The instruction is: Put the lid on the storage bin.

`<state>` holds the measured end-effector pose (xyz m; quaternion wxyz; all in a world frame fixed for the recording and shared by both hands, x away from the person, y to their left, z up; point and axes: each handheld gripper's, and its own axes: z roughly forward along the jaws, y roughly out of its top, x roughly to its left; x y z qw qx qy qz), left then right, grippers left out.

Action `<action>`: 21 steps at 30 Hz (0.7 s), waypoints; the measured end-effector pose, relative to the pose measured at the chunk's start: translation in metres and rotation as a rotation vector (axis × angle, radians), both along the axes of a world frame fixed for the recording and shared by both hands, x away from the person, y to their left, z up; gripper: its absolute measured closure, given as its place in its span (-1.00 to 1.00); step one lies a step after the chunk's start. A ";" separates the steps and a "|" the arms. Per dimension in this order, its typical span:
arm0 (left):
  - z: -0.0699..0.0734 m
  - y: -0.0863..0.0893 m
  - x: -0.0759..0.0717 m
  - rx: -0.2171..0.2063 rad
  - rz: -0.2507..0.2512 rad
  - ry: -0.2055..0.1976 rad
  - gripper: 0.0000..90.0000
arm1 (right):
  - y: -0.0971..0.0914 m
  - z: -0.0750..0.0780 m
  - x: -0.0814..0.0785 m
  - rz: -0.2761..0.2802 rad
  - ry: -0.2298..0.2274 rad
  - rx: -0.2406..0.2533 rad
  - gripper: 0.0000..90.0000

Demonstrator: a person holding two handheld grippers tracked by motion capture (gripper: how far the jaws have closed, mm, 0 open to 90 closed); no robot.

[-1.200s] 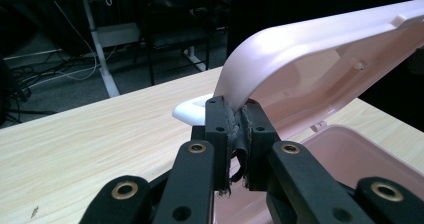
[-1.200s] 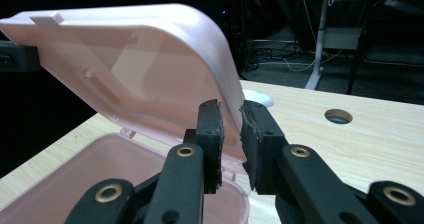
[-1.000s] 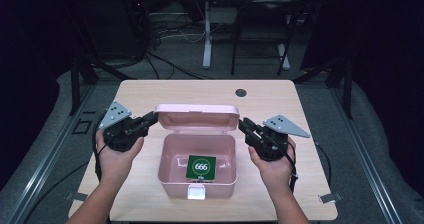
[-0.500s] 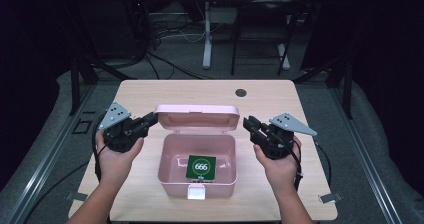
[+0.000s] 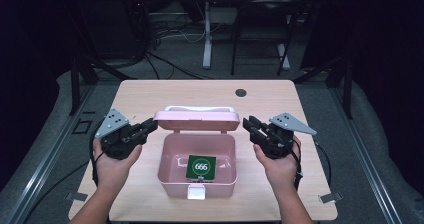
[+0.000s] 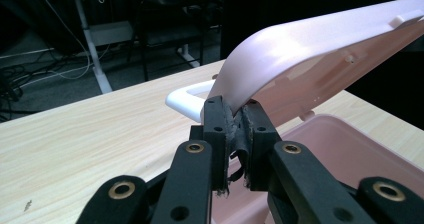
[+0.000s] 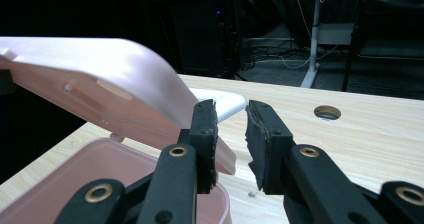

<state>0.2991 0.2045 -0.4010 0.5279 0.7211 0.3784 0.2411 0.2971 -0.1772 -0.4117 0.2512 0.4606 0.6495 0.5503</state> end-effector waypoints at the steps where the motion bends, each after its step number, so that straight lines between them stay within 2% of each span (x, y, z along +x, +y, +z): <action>1: 0.000 0.000 -0.001 -0.004 -0.002 0.003 0.85 | 0.000 0.000 0.000 -0.001 0.000 0.002 0.63; 21: -0.001 0.004 -0.013 -0.020 -0.034 -0.001 0.74 | 0.000 -0.001 0.001 0.004 0.000 0.004 0.58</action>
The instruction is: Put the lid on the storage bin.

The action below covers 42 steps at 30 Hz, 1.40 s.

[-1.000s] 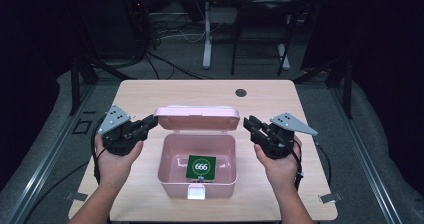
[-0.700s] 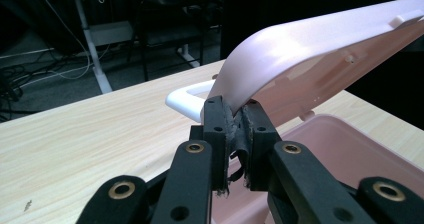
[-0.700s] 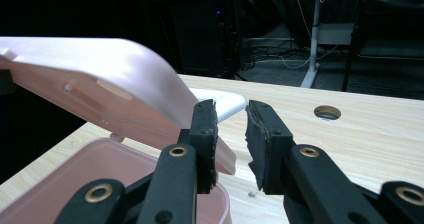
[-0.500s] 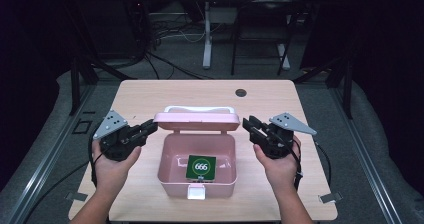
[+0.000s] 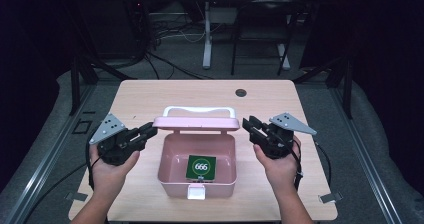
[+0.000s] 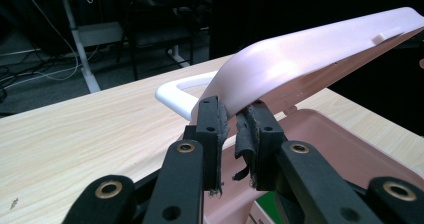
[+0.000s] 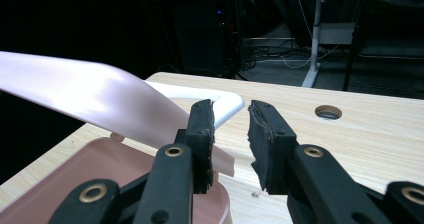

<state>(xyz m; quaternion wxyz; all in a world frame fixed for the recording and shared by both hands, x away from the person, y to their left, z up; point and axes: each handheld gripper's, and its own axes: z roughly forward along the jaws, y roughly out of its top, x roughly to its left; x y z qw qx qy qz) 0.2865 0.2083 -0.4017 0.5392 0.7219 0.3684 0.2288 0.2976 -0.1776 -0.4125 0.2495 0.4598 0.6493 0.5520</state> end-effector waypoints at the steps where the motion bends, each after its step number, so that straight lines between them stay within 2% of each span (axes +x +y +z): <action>1: 0.000 0.000 -0.001 -0.003 -0.002 0.002 0.72 | 0.000 0.000 0.000 0.001 0.000 0.000 0.57; 11: -0.002 0.000 -0.008 0.005 -0.016 0.006 0.60 | 0.000 0.000 0.000 0.006 0.000 0.005 0.51; 23: -0.009 0.000 -0.017 -0.007 -0.030 0.011 0.50 | -0.002 -0.002 0.002 0.007 0.011 0.010 0.44; 26: -0.011 0.000 -0.020 0.005 -0.034 0.011 0.50 | -0.003 -0.003 0.003 0.005 0.015 0.016 0.43; 42: -0.018 0.004 -0.031 0.010 -0.047 0.021 0.47 | -0.004 -0.006 0.005 -0.003 0.023 0.010 0.40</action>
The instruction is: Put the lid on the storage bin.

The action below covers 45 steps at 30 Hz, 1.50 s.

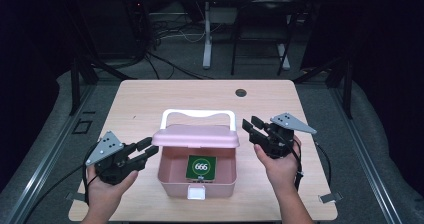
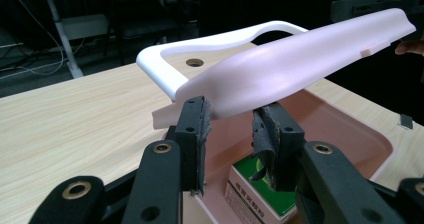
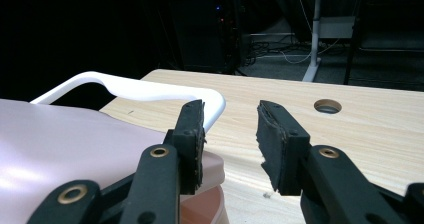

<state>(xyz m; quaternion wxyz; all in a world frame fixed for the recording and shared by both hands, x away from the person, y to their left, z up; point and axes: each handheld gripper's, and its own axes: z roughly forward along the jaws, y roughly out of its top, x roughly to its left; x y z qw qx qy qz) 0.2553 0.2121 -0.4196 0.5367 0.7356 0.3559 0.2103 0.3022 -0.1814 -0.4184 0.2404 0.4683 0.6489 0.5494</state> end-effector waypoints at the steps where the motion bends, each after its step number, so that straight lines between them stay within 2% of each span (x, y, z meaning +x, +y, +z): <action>1: -0.001 0.000 -0.001 -0.001 -0.001 -0.002 0.47 | 0.000 0.000 0.000 0.000 0.001 0.001 0.40; 23: -0.013 0.007 -0.017 0.018 -0.021 0.019 0.47 | -0.001 -0.001 0.000 -0.002 0.000 0.003 0.40; 29: -0.022 0.009 -0.023 0.026 -0.038 0.025 0.47 | -0.002 -0.002 0.001 -0.003 0.004 0.007 0.40; 34: -0.030 0.009 -0.027 0.014 -0.032 0.023 0.47 | -0.001 -0.002 0.001 -0.003 0.007 0.009 0.40; 39: -0.040 0.009 -0.032 0.026 -0.036 0.027 0.48 | -0.001 -0.003 0.001 -0.003 0.007 0.006 0.40; 43: -0.050 0.009 -0.035 0.029 -0.038 0.051 0.48 | 0.000 -0.004 0.001 -0.003 0.008 0.004 0.40; 45: -0.055 0.009 -0.036 0.045 -0.045 0.069 0.49 | 0.000 -0.004 0.002 -0.002 0.010 0.002 0.40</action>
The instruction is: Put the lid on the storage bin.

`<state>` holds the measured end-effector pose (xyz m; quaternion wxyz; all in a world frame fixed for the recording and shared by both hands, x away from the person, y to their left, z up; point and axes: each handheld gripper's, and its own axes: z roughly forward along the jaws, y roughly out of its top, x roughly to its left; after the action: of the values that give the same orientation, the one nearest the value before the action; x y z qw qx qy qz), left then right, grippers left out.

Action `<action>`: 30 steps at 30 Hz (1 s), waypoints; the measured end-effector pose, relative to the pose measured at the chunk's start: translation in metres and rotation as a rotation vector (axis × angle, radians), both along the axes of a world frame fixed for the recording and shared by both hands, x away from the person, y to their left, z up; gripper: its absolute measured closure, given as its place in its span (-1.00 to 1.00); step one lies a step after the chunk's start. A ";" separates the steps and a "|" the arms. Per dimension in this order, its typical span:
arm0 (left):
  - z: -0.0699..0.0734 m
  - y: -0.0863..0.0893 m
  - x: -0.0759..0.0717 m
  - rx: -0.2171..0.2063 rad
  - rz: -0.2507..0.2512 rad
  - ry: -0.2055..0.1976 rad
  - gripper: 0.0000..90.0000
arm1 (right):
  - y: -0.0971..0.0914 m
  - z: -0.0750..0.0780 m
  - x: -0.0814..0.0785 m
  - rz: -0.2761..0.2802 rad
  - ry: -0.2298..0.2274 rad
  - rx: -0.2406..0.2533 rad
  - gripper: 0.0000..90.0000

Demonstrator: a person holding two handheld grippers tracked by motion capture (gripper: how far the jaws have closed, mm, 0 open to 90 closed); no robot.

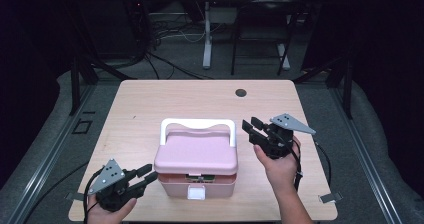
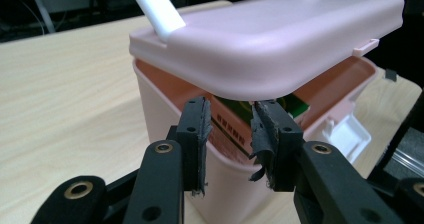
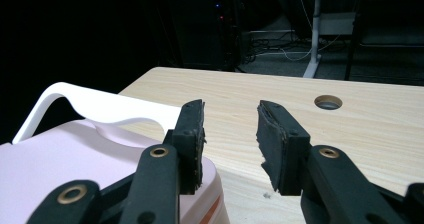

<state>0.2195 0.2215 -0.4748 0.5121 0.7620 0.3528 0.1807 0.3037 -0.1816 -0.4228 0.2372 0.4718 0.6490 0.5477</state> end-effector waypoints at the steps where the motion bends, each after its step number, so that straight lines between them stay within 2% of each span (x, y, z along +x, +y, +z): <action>1: -0.003 0.000 0.000 -0.002 -0.001 0.005 0.49 | 0.000 0.000 0.000 0.000 0.000 0.000 0.40; 5: -0.007 0.000 -0.002 0.002 0.000 0.025 0.49 | 0.001 -0.001 0.000 0.001 0.001 0.001 0.39; 15: -0.012 0.002 -0.003 0.000 0.003 0.025 0.49 | 0.002 -0.002 0.000 0.001 0.002 0.001 0.39; 20: -0.017 0.006 -0.005 0.000 0.009 0.051 0.49 | 0.000 -0.001 0.000 -0.001 0.003 0.004 0.38; 22: -0.019 0.007 -0.005 0.001 0.016 0.053 0.49 | 0.000 -0.001 0.000 -0.002 0.001 0.003 0.38; 24: -0.020 0.011 -0.005 -0.018 0.022 0.055 0.49 | 0.000 -0.001 0.000 -0.002 0.000 0.005 0.38; 30: -0.021 0.017 -0.002 -0.017 0.054 0.058 0.49 | 0.000 -0.001 0.000 -0.002 -0.005 0.004 0.38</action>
<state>0.2171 0.2382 -0.4961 0.5030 0.7527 0.3897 0.1692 0.3035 -0.1818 -0.4235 0.2384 0.4716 0.6469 0.5498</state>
